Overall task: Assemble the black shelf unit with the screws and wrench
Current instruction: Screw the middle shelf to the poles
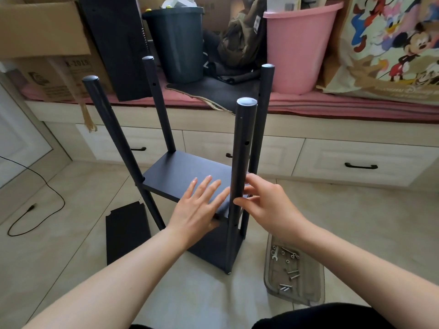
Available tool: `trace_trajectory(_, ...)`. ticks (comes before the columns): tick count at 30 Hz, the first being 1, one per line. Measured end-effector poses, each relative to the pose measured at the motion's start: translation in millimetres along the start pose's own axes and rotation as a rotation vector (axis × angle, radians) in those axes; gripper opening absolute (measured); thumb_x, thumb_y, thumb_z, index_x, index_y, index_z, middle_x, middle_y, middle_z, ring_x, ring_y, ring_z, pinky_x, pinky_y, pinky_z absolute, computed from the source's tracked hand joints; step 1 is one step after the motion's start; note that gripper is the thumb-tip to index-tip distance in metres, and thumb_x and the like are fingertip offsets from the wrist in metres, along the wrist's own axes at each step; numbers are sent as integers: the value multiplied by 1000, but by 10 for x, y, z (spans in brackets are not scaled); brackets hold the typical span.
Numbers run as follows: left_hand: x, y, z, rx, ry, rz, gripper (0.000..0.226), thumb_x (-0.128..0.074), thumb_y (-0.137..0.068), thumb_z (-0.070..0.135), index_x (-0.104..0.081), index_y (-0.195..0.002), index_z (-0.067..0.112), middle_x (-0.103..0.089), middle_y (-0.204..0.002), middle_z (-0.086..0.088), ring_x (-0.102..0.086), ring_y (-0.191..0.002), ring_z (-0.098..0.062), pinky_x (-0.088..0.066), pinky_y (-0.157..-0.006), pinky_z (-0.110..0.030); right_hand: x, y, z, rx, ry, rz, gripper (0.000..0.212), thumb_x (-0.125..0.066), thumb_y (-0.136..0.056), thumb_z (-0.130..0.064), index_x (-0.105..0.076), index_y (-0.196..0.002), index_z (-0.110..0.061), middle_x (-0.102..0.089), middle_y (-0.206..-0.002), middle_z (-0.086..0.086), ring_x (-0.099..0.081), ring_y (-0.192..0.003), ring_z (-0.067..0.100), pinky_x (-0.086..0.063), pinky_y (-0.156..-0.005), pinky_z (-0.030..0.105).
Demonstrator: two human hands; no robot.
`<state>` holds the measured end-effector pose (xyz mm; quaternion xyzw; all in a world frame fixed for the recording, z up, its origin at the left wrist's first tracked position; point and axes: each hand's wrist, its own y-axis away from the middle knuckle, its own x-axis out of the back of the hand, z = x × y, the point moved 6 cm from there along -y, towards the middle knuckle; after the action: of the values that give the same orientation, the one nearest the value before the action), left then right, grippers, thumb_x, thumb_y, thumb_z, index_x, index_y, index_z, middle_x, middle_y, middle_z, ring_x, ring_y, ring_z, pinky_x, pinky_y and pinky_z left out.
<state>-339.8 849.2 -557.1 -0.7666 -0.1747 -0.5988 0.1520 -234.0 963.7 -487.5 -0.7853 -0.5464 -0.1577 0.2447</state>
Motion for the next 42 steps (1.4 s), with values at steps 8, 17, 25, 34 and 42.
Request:
trace_trajectory(8, -191, -54, 38, -103, 188, 18, 74, -46, -104, 43, 0, -161, 32, 5, -169, 8, 4, -156, -26, -4, -125, -44, -16, -28, 9, 14, 67, -3, 28, -62, -95, -13, -56, -119, -26, -72, -106, -8, -70, -90, 0, -56, -77, 19)
trace_trajectory(17, -161, -67, 161, 13, 273, 31, 99, -29, -82, 86, 1, -161, 33, 5, -168, 10, 10, -156, -22, 1, -127, -43, 49, -49, 34, -13, -61, 46, 26, -68, -90, -7, -64, -111, -22, -72, -102, -9, -69, -93, 0, -59, -80, 25)
trace_trajectory(25, -123, -193, 238, 122, 338, 110, 82, -33, -92, 74, -18, -161, 32, -15, -168, 8, -6, -156, -24, -7, -126, -43, 211, -69, 229, -70, -164, 56, 24, -70, -89, -14, -65, -113, -18, -73, -105, -7, -71, -94, 2, -57, -84, 22)
trace_trajectory(34, -13, -304, 283, 147, 305, 153, 85, -26, -90, 75, -40, -154, 21, -35, -161, -2, -26, -151, -31, -23, -121, -48, 313, 431, 1855, -436, 87, -29, 14, -70, -91, -23, -63, -102, -29, -70, -98, -9, -65, -90, 2, -53, -84, 21)
trace_trajectory(42, -15, -265, 391, 141, 274, 199, 78, -35, -91, 67, -50, -148, 16, -44, -156, -7, -35, -148, -33, -31, -118, -52, -412, 878, 3147, -667, 440, -505, 23, -63, -92, -16, -66, -114, -8, -68, -118, 13, -63, -110, 27, -46, -88, 28)
